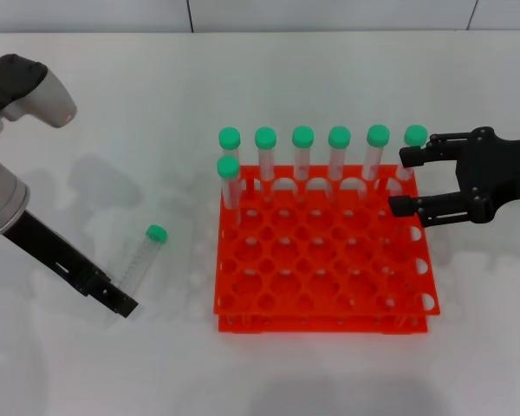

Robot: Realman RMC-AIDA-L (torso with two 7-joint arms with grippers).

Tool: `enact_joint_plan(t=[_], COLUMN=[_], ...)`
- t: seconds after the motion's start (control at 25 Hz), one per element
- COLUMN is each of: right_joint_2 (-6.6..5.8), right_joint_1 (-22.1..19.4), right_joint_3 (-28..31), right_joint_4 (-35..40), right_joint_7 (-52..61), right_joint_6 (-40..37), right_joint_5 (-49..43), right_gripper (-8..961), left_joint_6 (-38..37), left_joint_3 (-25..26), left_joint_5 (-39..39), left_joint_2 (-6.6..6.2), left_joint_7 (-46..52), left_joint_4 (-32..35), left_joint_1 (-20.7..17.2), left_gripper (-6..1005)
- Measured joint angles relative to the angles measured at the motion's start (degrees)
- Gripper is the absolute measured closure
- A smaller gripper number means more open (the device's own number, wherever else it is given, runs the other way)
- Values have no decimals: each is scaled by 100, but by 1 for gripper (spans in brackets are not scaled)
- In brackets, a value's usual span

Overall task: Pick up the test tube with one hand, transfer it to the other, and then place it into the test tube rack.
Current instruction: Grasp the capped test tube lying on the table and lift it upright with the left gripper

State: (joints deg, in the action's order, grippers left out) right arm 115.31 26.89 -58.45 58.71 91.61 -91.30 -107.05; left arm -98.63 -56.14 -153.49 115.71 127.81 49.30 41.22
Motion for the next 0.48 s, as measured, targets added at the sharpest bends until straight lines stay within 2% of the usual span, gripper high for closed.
enact_joint_plan(t=[0.48], right_joint_2=[0], right_joint_1=[0], right_joint_3=[34], right_joint_4=[-25], right_joint_7=[-58], right_joint_6=[17], right_joint_5=[0], right_gripper=[198], left_joint_6=[33], left_joint_3=[-11], left_joint_5=[-16], left_joint_2=[3], left_joint_7=[-5], left_joint_4=[0], left_joint_1=[13], left_gripper=[384])
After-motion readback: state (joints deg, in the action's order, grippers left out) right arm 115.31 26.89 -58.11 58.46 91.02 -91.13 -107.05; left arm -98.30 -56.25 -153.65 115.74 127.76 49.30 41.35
